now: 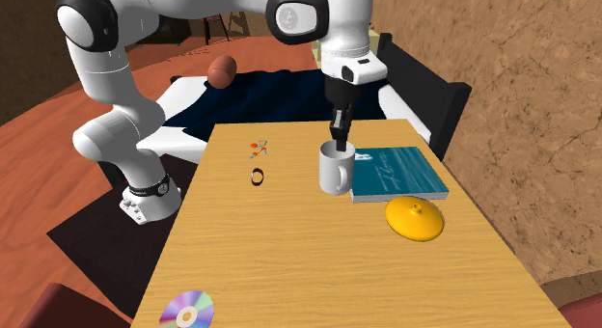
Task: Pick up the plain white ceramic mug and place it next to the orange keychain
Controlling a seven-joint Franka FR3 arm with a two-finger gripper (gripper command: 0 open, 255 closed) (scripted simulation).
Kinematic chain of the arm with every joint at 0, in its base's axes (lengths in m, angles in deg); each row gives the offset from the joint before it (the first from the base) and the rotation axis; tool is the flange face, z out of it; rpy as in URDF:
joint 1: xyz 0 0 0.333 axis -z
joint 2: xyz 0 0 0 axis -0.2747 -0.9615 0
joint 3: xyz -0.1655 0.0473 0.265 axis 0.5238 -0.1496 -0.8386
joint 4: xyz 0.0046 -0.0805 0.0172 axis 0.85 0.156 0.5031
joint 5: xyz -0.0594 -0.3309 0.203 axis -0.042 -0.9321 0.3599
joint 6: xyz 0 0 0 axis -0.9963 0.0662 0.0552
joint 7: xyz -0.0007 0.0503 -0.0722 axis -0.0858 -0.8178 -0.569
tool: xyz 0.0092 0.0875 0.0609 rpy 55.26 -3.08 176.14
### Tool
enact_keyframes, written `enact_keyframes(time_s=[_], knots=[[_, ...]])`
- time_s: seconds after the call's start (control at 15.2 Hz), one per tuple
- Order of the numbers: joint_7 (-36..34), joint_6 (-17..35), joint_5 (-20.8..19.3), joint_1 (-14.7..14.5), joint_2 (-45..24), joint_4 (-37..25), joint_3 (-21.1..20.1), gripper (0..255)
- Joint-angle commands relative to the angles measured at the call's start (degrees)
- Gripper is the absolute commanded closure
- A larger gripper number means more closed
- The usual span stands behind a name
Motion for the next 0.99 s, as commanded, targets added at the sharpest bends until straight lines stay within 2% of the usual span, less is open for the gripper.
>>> enact_keyframes(time_s=[0.0,0.46,0.92], knots=[[-2.2,0.7,0.1,-1.2,2.7,3.5,-0.9,255],[-9.6,2.5,0.9,-5.1,10.2,12.7,-4.4,255],[-17.8,3.0,1.9,-9.2,15.1,18.1,-8.8,255]])
